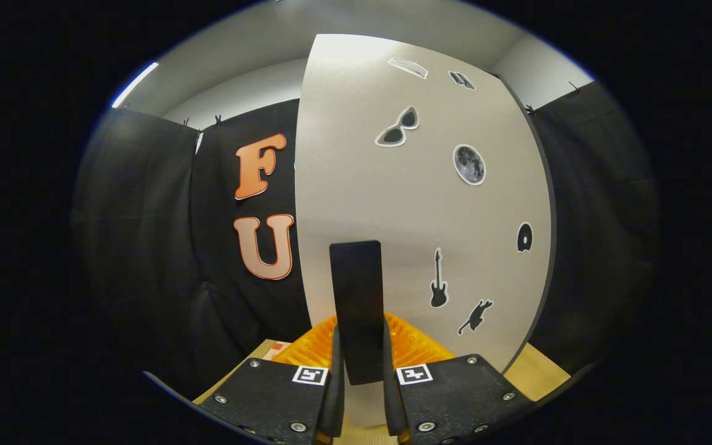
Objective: Open the shoe cabinet door, grab the shoes and put them into the shoe cabinet, then close the shoe cabinet door.
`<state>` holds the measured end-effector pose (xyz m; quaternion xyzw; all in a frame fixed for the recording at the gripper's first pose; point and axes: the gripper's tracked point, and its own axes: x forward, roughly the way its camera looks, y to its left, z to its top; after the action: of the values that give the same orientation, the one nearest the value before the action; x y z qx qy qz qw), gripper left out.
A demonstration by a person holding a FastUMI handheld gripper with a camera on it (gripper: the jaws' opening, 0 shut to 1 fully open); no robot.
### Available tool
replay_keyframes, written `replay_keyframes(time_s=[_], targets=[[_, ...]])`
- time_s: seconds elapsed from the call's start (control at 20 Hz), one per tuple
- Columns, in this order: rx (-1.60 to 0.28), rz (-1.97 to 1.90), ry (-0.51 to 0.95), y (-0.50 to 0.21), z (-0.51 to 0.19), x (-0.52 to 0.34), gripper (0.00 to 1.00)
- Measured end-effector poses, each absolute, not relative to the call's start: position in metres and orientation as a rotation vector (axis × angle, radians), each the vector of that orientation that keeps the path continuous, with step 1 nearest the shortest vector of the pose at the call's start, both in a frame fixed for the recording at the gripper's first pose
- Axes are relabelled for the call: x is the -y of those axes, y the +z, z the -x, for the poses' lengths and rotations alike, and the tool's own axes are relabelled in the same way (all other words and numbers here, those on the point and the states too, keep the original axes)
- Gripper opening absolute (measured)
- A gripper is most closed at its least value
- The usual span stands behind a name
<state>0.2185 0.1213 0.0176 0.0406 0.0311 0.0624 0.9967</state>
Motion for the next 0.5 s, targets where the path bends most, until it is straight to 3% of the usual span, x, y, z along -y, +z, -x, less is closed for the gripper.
replay_keyframes(time_s=[0.5], targets=[[-0.062,-0.086,0.083,0.019,-0.187,-0.093,0.2]])
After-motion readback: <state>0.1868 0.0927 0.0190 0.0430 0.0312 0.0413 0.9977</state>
